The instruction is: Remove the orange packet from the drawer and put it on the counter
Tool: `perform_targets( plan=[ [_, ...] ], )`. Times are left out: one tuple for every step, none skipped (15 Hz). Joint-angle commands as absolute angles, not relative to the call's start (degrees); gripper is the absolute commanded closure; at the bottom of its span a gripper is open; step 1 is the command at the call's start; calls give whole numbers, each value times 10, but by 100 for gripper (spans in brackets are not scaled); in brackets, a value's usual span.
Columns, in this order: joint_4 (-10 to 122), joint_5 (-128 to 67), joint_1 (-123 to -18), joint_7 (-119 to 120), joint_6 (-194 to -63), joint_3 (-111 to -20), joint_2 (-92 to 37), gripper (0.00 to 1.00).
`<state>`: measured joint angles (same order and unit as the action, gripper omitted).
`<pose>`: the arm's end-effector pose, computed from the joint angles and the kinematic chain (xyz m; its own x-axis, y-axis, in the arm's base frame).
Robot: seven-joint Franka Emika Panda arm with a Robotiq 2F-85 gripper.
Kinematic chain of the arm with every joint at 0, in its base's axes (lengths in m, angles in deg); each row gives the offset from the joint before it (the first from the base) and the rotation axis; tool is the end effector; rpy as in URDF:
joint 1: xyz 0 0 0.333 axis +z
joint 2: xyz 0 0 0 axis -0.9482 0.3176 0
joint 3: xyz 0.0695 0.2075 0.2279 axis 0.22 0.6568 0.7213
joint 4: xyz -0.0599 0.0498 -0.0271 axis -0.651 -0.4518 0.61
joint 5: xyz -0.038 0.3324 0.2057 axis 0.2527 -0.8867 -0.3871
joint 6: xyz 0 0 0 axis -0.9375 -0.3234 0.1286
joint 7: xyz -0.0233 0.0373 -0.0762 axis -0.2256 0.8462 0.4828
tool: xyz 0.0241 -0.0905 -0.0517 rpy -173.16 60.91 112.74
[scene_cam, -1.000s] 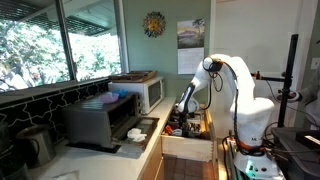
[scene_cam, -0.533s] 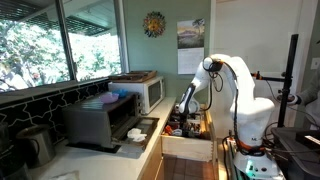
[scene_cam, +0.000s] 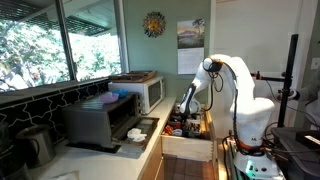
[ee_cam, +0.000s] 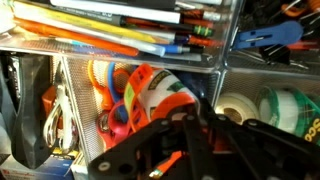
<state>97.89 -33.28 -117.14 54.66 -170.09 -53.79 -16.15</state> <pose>0.4215 -0.3219 0.1559 0.9563 0.2029 0.2105 0.1730 -0.9731 0.1518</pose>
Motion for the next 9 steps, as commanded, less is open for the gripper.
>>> perform_targets(
  plan=[
    [1005,-308,-1154,510,-1711,-567,-193,99],
    [1011,-306,-1150,504,-1707,-572,-205,98],
    [1024,-302,-1146,498,-1706,-578,-225,99],
    [1036,-298,-1139,492,-1700,-586,-246,98],
    [1048,-294,-1131,488,-1690,-594,-266,98],
    [1060,-292,-1131,493,-1675,-593,-288,98],
    [1076,-298,-1146,510,-1655,-573,-312,98],
    [1087,-316,-1168,541,-1631,-542,-333,98],
    [1101,-335,-1189,576,-1599,-509,-357,98]
  ],
)
